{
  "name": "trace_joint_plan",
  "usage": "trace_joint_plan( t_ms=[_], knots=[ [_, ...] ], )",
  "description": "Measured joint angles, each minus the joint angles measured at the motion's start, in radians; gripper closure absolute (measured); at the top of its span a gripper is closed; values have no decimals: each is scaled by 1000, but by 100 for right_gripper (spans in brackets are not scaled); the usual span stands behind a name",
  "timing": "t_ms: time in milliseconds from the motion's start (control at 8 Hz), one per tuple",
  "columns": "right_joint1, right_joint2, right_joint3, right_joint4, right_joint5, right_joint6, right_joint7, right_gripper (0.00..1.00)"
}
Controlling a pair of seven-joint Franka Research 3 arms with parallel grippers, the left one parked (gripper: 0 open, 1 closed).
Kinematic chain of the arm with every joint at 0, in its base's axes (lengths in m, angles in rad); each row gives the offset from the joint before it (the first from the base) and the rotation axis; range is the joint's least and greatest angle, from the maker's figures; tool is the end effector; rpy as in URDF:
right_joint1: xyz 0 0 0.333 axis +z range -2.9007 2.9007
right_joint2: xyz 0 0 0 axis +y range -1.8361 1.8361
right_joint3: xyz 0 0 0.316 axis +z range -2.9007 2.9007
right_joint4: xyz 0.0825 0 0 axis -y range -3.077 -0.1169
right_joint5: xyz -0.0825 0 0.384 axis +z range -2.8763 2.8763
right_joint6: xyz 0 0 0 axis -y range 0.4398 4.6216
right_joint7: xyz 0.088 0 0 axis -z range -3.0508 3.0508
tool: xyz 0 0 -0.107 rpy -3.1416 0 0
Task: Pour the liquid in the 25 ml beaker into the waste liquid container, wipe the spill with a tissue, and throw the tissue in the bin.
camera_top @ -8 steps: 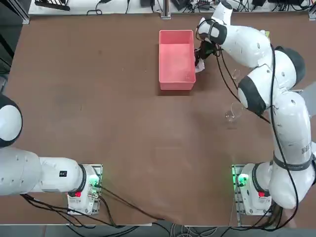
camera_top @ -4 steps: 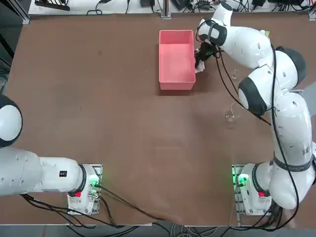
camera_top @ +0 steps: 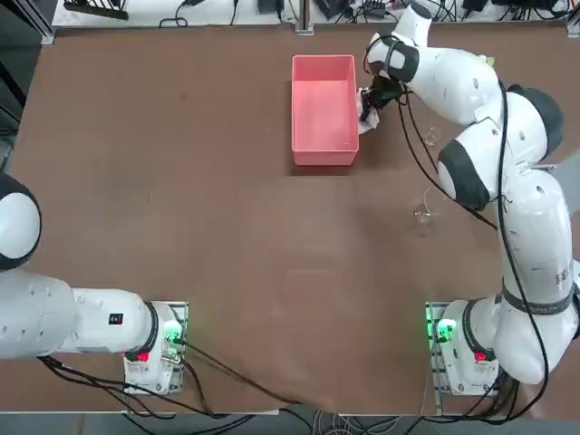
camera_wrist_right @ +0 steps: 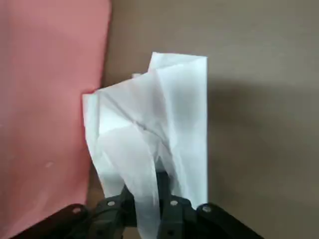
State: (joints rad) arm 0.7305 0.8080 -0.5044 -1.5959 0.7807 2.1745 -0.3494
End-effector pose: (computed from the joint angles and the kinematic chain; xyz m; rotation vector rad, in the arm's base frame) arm 0.6485 0.2226 0.1910 -2.8721 -0.2955 0.0943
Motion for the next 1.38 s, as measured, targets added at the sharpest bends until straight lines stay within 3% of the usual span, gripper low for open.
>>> trace_joint_plan(
  t_ms=[1375],
  knots=[
    [1,32,-20,2,-2,142,-16,81]
  ],
)
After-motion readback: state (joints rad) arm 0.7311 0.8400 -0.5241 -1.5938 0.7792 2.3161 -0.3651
